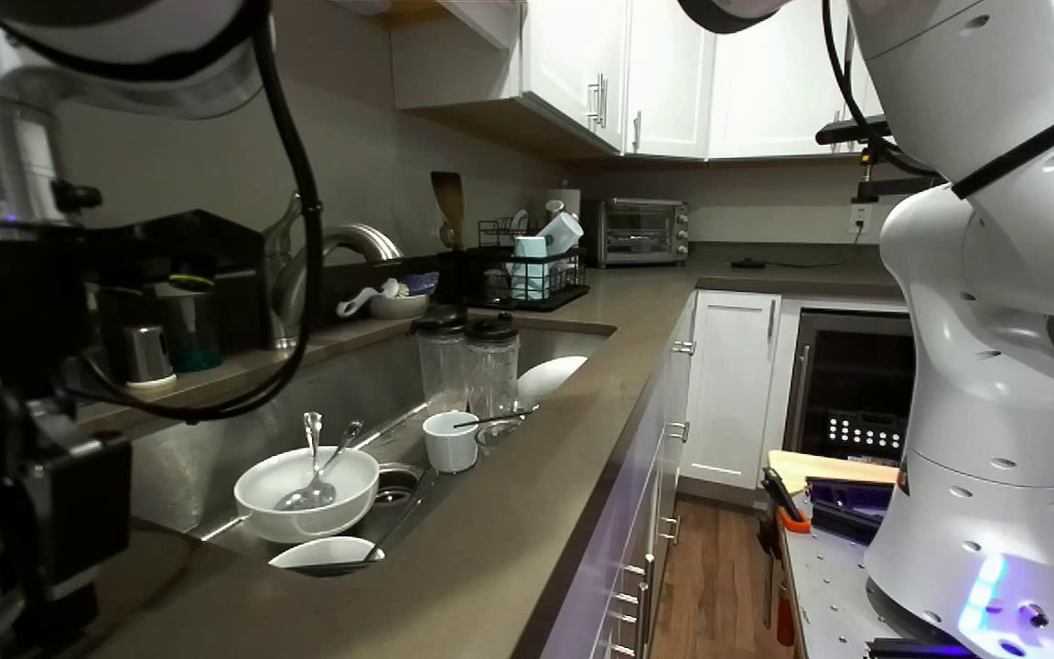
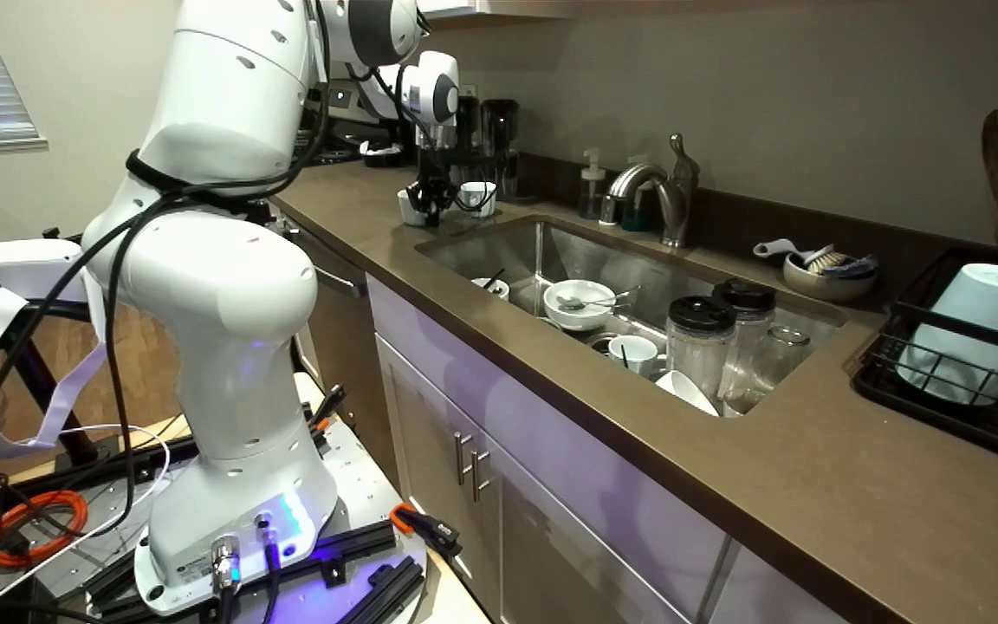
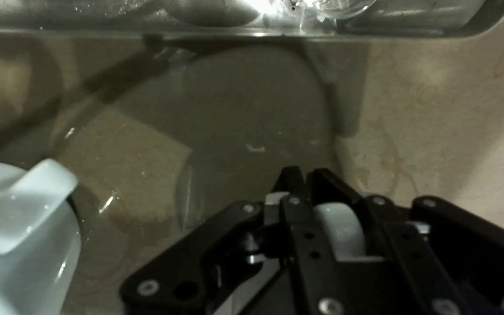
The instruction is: Pour the water from the mug towards the edge into the sink
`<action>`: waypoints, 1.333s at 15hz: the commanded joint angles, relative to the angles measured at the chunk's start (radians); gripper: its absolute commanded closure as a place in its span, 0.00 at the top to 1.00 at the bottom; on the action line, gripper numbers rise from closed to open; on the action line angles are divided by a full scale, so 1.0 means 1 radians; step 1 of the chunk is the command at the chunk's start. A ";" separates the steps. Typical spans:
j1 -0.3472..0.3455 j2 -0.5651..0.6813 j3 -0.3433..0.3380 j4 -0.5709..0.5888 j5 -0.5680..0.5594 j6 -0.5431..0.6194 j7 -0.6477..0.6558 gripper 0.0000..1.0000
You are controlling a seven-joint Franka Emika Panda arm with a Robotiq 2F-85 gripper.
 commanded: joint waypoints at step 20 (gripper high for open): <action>-0.030 -0.065 -0.001 -0.020 0.003 -0.104 -0.022 0.44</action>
